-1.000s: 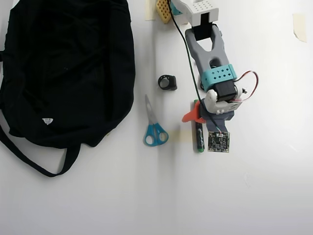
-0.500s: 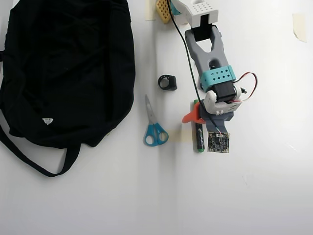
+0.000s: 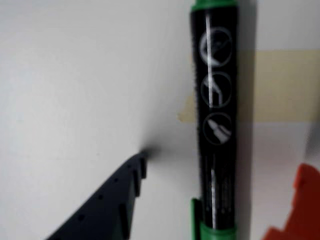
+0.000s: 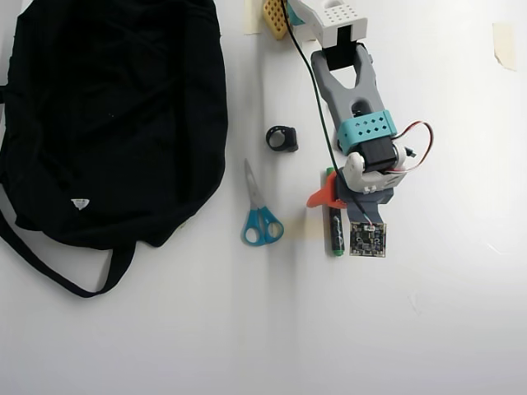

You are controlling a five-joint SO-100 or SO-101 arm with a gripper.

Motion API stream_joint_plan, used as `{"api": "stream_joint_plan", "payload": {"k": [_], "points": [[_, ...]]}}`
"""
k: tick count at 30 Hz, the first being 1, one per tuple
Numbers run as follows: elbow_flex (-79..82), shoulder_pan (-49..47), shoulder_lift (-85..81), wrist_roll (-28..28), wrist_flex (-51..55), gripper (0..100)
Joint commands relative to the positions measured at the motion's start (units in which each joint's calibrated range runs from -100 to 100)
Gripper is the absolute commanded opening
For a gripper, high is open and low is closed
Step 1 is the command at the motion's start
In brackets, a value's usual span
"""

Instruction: Put the green marker into the black bag

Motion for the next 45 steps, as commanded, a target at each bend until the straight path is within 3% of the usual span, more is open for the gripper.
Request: {"api": "stream_joint_plan", "payload": {"k": [1,20,34,45], "points": [[-1.38,0.43,-0.23,0.16,-0.65,37],[-1.29,0.28,-0.23,0.16,-0.65,21],[-1.29,0.2,-0.23,0.16,-0.57,21],[-1.11,0.28,-0.23,0.16,-0.31,13]]}}
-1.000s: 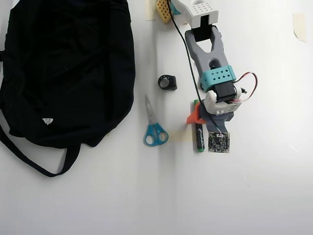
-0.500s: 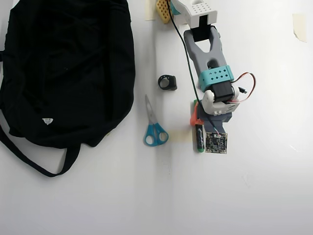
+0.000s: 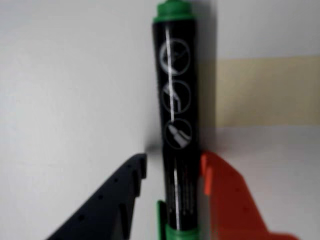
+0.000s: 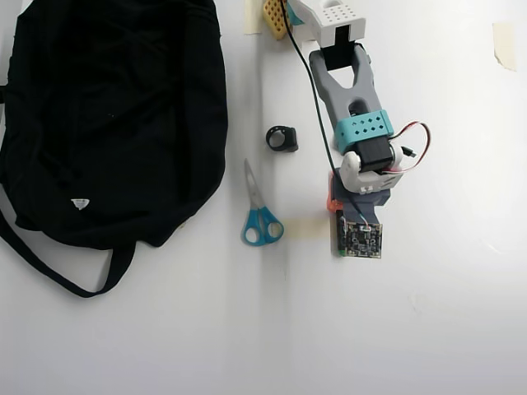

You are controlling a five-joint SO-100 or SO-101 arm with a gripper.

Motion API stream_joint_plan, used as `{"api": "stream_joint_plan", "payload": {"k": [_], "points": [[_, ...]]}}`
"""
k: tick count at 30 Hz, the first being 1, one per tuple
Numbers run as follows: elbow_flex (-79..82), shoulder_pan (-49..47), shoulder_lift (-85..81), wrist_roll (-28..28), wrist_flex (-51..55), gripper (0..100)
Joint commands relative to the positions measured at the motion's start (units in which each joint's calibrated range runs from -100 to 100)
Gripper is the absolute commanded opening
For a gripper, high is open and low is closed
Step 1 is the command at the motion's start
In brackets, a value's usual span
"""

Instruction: Put the green marker into the black bag

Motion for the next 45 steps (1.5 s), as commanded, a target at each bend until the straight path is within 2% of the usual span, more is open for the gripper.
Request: {"api": "stream_joint_plan", "payload": {"k": [1,5,15,31,45], "points": [[-0.56,-0.38,-0.23,0.11,-0.31,12],[-0.56,-0.38,-0.23,0.11,-0.05,7],[-0.47,-0.38,-0.23,-0.26,0.04,2],[-1.37,-0.98,-1.56,-0.36,0.29,2],[-20.15,-2.25,-1.56,-0.36,16.06,2]]}}
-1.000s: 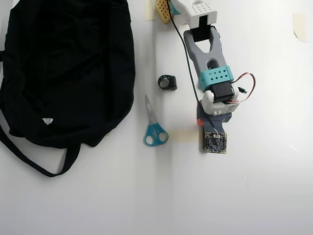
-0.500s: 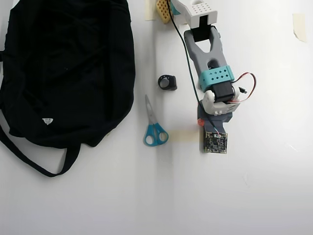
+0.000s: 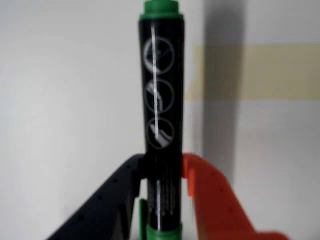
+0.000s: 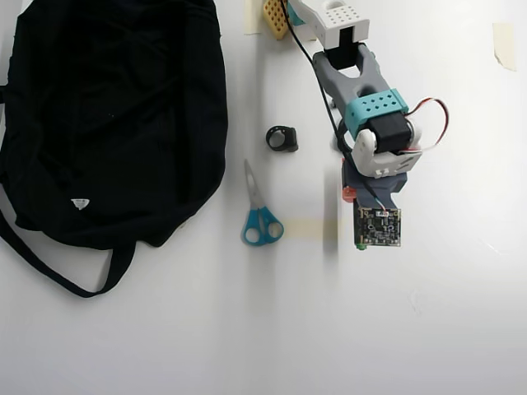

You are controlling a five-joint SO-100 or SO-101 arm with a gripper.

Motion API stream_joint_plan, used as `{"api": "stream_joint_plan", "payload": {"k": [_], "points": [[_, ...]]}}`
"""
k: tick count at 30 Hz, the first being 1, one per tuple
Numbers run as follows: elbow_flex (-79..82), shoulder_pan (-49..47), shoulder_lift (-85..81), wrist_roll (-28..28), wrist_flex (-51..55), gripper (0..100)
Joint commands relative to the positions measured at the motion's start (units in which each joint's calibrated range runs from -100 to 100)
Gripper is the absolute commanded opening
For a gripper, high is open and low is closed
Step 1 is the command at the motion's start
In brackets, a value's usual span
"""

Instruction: Put the green marker into the black bag

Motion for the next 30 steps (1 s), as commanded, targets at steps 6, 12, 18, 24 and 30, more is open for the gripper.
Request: {"api": "stream_joint_plan", "payload": {"k": [6,12,18,24,30], "points": [[-4.4,-0.78,-2.06,0.09,2.23,2],[-2.88,-0.86,-5.63,0.45,2.4,2],[14.65,-0.86,-19.65,0.45,2.4,2],[28.39,-0.63,-30.69,0.3,2.4,2],[40.07,-0.26,-39.9,0.35,2.4,2]]}}
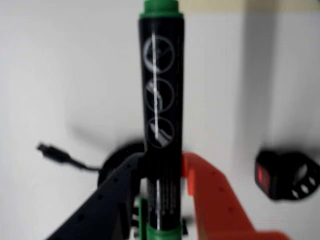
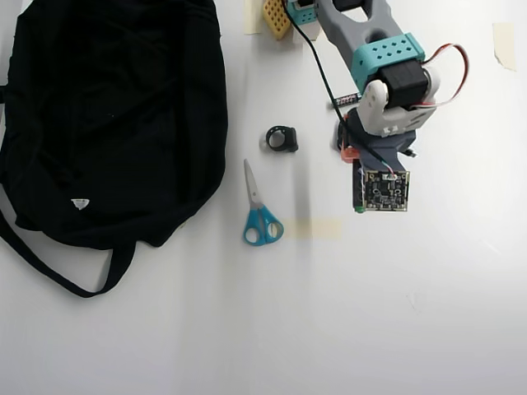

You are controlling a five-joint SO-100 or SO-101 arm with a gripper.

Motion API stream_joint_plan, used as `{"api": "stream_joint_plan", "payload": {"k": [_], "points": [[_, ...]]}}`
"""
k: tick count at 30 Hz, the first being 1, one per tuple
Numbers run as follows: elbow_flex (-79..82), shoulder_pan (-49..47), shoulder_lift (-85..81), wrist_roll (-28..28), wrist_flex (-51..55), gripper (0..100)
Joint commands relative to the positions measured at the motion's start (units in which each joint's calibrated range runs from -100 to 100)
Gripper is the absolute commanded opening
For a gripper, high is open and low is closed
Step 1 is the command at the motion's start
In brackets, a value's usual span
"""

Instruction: Put the green marker into the black bag

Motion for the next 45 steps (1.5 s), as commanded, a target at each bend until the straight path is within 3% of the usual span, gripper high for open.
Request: {"api": "stream_joint_plan", "payload": {"k": [1,12,25,45], "points": [[6.39,0.18,-9.68,0.06,0.69,2],[20.77,1.9,-21.55,0.27,0.69,2],[38.29,11.78,-39.14,0.37,0.6,2],[34.51,46.78,-38.81,0.11,-1.73,2]]}}
